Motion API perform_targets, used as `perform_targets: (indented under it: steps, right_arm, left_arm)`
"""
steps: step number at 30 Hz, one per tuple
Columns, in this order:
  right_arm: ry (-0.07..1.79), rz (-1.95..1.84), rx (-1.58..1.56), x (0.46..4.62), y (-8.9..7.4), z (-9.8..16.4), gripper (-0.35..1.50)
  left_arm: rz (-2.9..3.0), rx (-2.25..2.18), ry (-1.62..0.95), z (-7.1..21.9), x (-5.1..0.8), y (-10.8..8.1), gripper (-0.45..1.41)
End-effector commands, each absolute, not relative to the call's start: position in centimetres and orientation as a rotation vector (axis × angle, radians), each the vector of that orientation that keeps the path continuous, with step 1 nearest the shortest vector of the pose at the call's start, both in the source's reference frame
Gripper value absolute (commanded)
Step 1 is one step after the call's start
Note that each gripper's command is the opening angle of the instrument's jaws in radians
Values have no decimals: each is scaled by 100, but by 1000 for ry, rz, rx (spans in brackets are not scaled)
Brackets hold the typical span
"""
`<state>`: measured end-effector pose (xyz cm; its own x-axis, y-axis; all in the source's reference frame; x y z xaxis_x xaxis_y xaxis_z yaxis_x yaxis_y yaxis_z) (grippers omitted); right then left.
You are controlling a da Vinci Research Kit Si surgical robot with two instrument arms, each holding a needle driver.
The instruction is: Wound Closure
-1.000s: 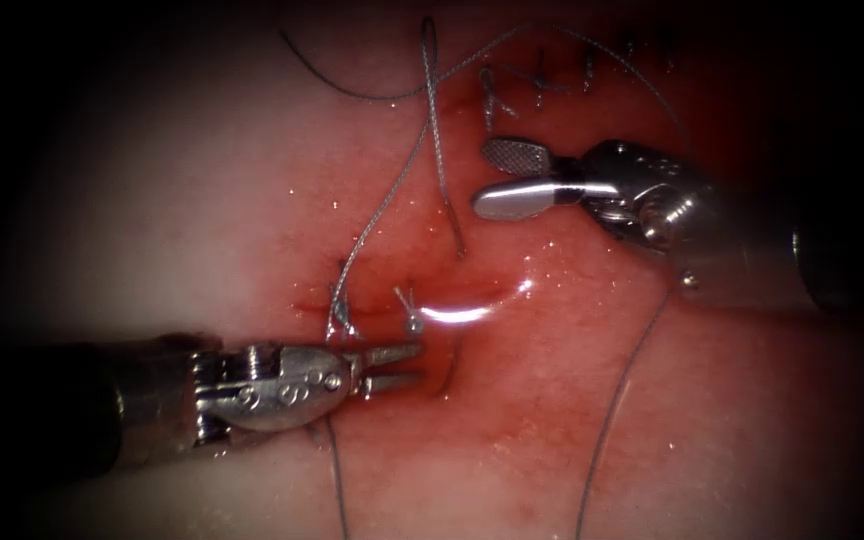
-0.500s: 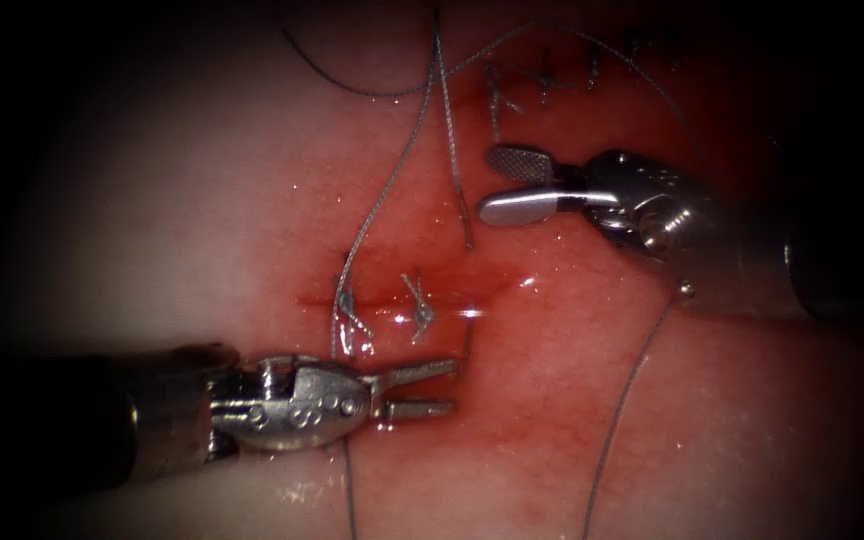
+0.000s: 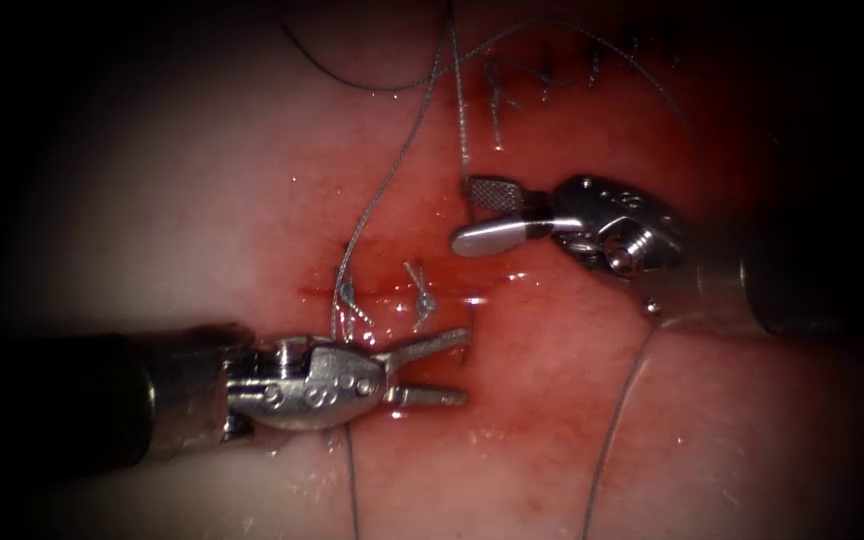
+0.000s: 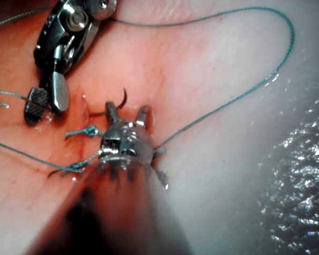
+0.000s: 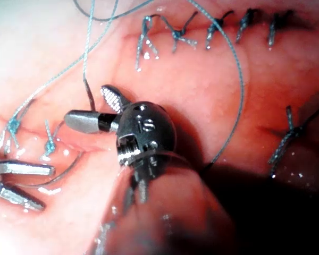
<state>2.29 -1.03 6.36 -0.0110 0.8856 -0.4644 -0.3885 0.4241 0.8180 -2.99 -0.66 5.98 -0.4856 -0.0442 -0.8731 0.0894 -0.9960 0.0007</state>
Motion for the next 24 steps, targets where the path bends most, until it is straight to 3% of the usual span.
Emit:
perform_targets:
  steps: [1,13,14,15,16,19,22,24]
  right_arm:
    - [1185,1087,537,236,-106,643,118]
    - [1189,1114,528,222,-98,633,116]
    - [1193,1115,515,218,-96,630,118]
    - [1193,1115,515,218,-96,630,118]
    - [1195,1121,498,213,-92,626,121]
    - [1197,1124,485,208,-89,623,125]
    - [1214,1113,439,199,-84,618,147]
    - [1240,1071,460,195,-85,612,148]
  left_arm:
    - [-2642,1552,70,605,-306,-68,59]
    - [-2645,1600,87,626,-308,-35,61]
    - [-2664,1619,104,628,-307,-32,27]
    - [-2664,1619,104,628,-307,-32,27]
    - [-2699,1644,148,628,-307,-31,-36]
    - [-2716,1618,182,627,-307,-33,-45]
    - [-2704,1655,273,624,-310,-37,-45]
    - [-2697,1692,343,619,-311,-40,-45]
